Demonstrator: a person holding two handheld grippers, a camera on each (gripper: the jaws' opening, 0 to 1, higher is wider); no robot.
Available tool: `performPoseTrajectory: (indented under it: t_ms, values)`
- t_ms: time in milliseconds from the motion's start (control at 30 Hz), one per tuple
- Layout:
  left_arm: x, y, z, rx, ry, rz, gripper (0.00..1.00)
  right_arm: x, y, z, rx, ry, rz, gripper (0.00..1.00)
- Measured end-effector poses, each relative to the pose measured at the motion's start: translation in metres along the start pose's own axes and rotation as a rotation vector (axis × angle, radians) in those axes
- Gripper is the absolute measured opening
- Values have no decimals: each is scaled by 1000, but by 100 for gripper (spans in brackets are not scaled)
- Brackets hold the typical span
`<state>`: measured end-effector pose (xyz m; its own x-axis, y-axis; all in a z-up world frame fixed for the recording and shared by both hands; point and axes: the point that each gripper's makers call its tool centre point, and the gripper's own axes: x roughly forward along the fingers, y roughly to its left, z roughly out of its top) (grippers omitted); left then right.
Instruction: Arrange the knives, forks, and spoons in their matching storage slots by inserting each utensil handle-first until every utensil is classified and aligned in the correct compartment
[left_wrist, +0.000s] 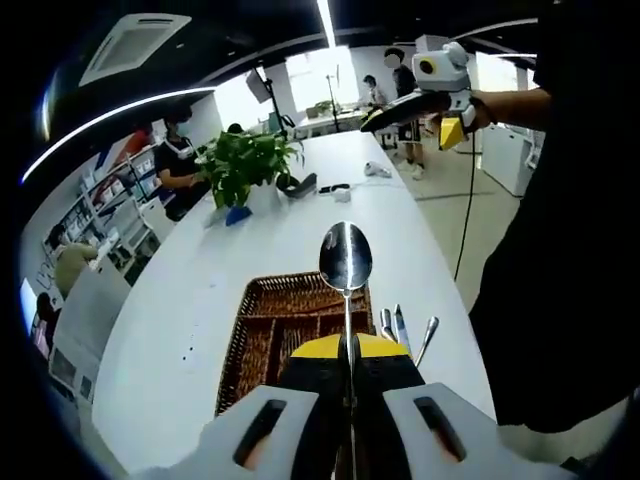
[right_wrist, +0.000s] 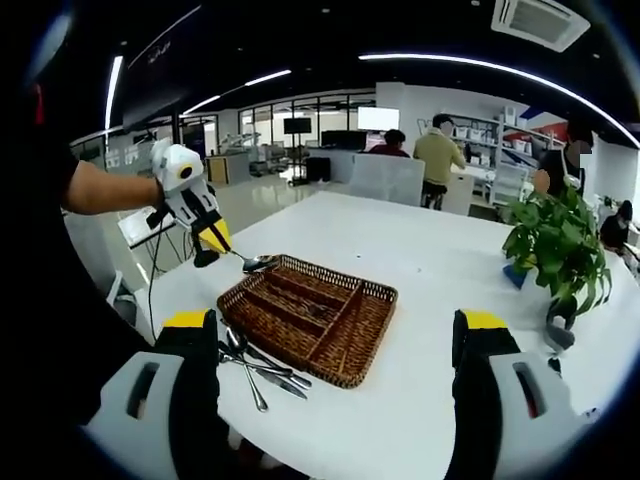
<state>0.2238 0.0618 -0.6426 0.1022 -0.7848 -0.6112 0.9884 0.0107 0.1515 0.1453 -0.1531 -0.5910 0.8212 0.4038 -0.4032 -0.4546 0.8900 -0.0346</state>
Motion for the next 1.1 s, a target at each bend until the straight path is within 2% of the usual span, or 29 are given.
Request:
performPoseTrajectory:
  t_ms: [433, 600, 833, 1100]
  values:
    - [-11, 21, -7, 28, -7, 16, 0, 2, 11, 3, 6, 13, -33, 100]
    - [-14, 32, -17, 37, -6, 19, 0, 9, 17, 9, 37, -6, -43, 100]
    - [-12, 40, -27, 46, 6, 20, 0, 13, 25, 18, 27, -12, -67, 100]
    - [1, 54, -25, 43, 3, 15, 0, 11, 21, 15, 33, -2, -86, 100]
